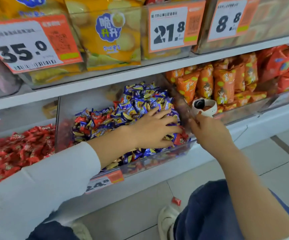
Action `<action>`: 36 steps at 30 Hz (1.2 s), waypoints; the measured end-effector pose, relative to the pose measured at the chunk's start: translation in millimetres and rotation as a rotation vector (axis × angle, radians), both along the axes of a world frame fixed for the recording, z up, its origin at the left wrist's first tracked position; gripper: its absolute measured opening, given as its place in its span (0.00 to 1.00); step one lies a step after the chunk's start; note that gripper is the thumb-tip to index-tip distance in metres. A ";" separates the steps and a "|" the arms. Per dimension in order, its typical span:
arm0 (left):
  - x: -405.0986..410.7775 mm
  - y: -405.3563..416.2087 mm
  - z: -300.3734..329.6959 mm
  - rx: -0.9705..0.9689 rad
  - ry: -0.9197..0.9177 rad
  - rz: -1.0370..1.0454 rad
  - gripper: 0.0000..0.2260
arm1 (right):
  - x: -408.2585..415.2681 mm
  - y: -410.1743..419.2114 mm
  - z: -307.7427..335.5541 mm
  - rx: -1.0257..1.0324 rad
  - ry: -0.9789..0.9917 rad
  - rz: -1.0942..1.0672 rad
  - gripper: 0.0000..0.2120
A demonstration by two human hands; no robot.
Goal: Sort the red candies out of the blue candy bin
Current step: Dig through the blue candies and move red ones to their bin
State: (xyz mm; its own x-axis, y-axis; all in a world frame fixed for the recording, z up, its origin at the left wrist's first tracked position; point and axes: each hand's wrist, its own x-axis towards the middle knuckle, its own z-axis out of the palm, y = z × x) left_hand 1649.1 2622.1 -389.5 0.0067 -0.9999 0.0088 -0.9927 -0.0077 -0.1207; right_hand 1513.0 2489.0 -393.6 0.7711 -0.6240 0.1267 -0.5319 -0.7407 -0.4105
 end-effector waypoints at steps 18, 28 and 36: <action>69.3 90.9 30.1 -0.148 0.190 0.427 0.16 | 1.9 -5.5 -4.8 -0.182 0.104 0.093 0.14; -10.9 -23.8 4.7 0.112 -0.142 -0.167 0.22 | -1.1 -2.9 -5.1 -0.154 0.022 0.105 0.15; -17.7 -43.6 -3.1 0.276 -0.382 0.289 0.22 | -4.1 -2.3 -1.8 -0.195 0.046 0.097 0.16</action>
State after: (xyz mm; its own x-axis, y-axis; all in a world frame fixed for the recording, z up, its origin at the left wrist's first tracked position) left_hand 1631.3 2578.5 -392.6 0.3287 -0.9234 -0.1982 -0.8400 -0.1900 -0.5083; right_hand 1508.9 2486.7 -395.4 0.8341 -0.5136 0.2012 -0.4689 -0.8523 -0.2316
